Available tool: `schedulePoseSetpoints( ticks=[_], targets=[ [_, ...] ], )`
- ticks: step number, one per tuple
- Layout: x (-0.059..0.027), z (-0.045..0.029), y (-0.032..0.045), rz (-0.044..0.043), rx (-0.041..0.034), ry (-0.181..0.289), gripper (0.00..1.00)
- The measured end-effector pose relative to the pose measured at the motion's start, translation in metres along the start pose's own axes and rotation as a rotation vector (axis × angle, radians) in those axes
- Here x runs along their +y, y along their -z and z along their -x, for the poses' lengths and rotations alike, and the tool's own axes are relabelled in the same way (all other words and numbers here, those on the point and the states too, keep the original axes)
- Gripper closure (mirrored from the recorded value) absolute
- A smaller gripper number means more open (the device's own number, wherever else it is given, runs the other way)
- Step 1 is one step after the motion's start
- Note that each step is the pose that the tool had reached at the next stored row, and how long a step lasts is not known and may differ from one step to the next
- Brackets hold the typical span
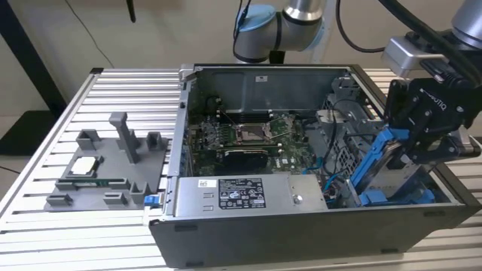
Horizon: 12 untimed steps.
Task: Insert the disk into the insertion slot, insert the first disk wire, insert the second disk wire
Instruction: 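Insert the disk into the insertion slot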
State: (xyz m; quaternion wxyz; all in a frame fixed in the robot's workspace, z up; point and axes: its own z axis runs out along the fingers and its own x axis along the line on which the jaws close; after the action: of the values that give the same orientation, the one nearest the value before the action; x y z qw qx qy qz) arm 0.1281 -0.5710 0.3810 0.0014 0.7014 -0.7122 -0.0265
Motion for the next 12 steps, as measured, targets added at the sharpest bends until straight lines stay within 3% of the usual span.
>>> schedulePoseSetpoints(
  ticks=[6, 12],
  targets=[
    [0.0, 0.0001, -0.0002, 0.0003, -0.0142, 0.001, 0.68],
    [-0.0001, 0.0002, -0.0003, 0.0003, -0.0157, 0.001, 0.66]
  ],
)
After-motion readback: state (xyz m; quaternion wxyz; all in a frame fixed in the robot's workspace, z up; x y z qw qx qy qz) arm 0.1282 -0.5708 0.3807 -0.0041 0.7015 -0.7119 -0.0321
